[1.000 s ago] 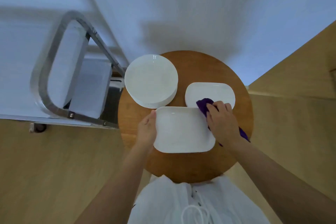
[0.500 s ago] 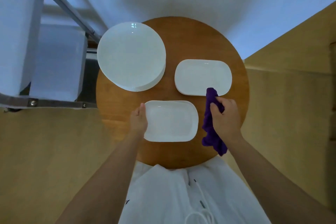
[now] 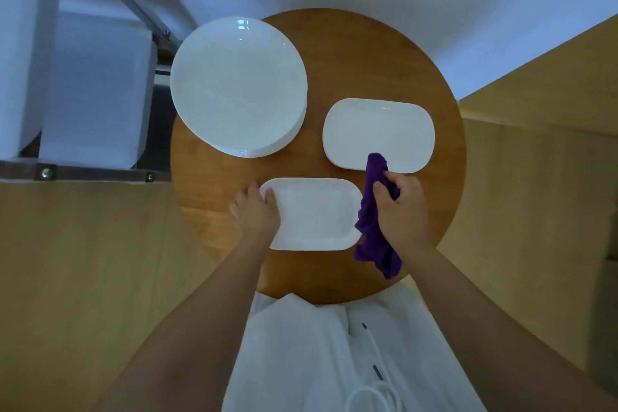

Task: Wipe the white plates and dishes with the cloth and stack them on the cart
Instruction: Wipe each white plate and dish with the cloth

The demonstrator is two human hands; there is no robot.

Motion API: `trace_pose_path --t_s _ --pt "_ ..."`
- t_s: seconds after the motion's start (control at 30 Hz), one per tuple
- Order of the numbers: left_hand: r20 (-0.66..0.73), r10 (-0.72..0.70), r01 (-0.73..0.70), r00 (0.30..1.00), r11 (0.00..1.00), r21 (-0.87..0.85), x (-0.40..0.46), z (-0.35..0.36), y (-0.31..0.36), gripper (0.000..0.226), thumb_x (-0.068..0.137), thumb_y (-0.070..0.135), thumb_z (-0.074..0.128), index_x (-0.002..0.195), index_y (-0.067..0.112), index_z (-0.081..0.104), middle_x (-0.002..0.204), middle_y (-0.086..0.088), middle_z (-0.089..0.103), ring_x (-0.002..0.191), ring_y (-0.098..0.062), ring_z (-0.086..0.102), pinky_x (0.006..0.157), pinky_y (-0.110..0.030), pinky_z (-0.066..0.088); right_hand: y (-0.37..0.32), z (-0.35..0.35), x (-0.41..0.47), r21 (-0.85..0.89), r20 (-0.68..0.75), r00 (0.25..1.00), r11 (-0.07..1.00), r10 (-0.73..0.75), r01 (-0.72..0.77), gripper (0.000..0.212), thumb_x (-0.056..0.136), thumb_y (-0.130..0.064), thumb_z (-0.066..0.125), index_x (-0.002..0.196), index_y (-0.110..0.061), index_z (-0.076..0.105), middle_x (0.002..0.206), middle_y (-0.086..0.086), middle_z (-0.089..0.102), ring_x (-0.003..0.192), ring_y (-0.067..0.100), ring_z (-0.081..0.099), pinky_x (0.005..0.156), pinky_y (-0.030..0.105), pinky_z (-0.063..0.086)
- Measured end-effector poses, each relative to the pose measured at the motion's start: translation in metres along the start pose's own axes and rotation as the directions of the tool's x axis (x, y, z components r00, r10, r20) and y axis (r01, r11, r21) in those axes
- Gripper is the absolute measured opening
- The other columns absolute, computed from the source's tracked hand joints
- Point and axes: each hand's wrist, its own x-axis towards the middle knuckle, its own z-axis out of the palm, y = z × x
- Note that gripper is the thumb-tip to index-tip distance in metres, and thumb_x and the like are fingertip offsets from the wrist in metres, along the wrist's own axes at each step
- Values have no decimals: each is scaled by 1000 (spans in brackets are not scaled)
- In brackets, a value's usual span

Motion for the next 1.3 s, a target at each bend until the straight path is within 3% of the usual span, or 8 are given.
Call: trace_pose_path --t_s 0.13,0.23,0.33,0.57,0.77,0.97,1.2,1.3 --pt "-108 239 -240 965 971 6 -4 0 42 44 99 39 45 134 13 50 130 -8 55 121 -26 47 102 -39 39 2 -3 11 76 -13 997 994 78 -77 27 95 -25 51 121 -18 54 107 -7 50 87 6 52 67 14 40" --pt "13 257 -253 966 958 -132 2 2 82 33 97 38 50 115 13 60 102 -1 63 97 -18 60 78 -27 46 2 -9 21 148 -11 992 981 128 -125 20 95 -26 51 115 -23 54 98 -9 55 84 6 56 67 19 45" --pt "110 261 -259 959 965 -31 14 7 110 31 96 43 52 100 12 58 86 -1 59 83 -18 60 68 -26 41 3 -17 30 213 25 988 965 151 -153 10 95 -23 51 101 -30 53 91 -13 58 83 7 58 69 23 47" --pt "162 287 -302 944 950 79 41 7 136 31 95 32 56 110 6 54 107 -12 62 100 -26 60 77 -27 41 3 -31 39 275 51 989 950 137 -146 12 95 -21 52 98 -33 52 87 -15 58 79 7 58 61 18 44" --pt "116 310 -324 944 936 137 41 6 142 25 96 27 56 108 6 54 106 -12 63 97 -25 60 76 -27 42 4 -37 42 243 81 990 961 117 -134 18 95 -22 51 113 -21 56 98 -5 59 86 11 59 70 23 47" --pt "63 355 -360 933 910 204 37 -6 146 23 98 24 53 111 5 52 108 -12 63 100 -26 61 79 -28 46 3 -49 49 360 68 984 915 167 -180 11 95 -23 52 104 -28 56 89 -10 60 79 8 60 63 20 47" --pt "108 271 -285 957 947 151 31 -11 147 23 99 13 44 117 -1 49 114 -18 60 103 -30 59 82 -32 48 3 -56 53 400 59 981 896 186 -193 12 94 -25 53 90 -36 55 87 -9 62 80 9 61 62 22 47" --pt "32 192 -189 981 980 -68 22 -12 149 27 98 13 41 120 -1 44 111 -18 58 104 -34 58 75 -33 39 2 -58 51 423 49 977 881 210 -211 11 93 -26 53 90 -36 57 86 -8 62 79 10 61 62 22 47"
